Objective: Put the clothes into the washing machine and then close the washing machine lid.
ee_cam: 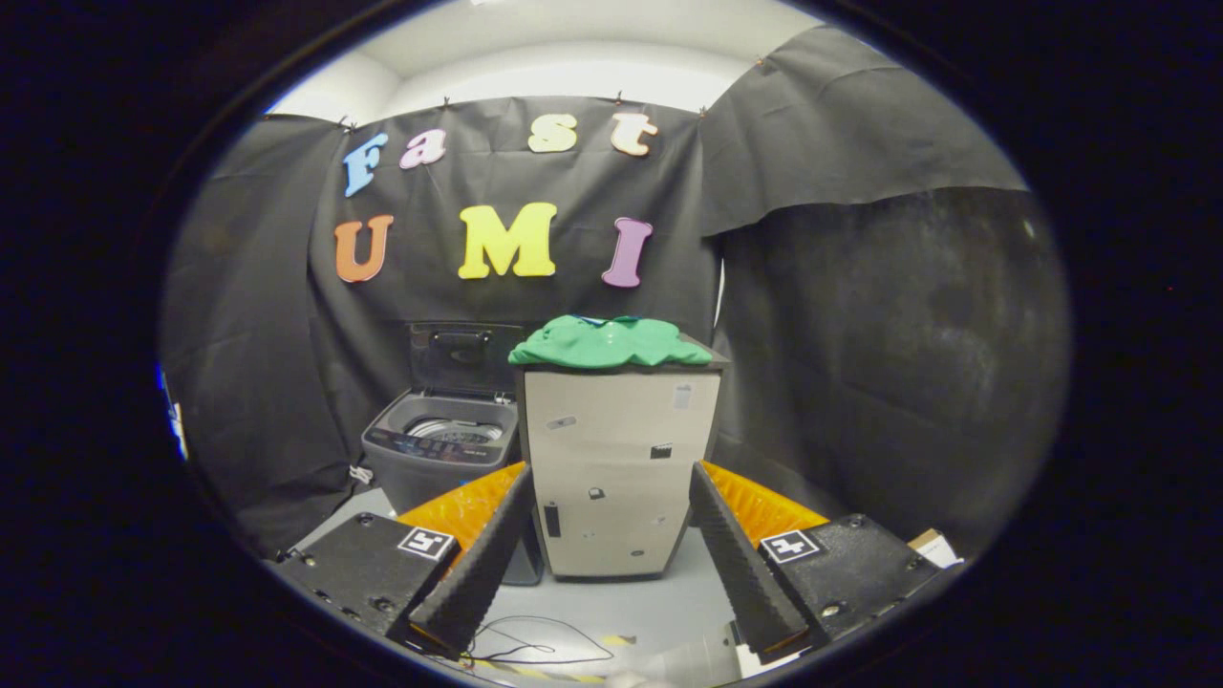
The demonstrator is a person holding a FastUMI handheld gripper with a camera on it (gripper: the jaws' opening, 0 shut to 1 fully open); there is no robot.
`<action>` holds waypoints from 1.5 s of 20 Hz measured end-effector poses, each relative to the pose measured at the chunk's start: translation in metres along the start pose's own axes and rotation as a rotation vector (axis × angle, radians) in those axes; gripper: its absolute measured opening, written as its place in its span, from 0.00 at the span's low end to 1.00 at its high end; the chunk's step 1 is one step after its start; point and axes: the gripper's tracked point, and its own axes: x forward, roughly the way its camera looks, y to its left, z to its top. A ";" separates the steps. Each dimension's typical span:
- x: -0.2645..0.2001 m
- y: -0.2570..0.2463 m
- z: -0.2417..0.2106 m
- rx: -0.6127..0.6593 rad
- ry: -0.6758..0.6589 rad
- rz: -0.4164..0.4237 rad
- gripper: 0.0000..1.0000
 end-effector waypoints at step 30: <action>0.258 -0.004 0.240 -0.007 -0.005 0.019 1.00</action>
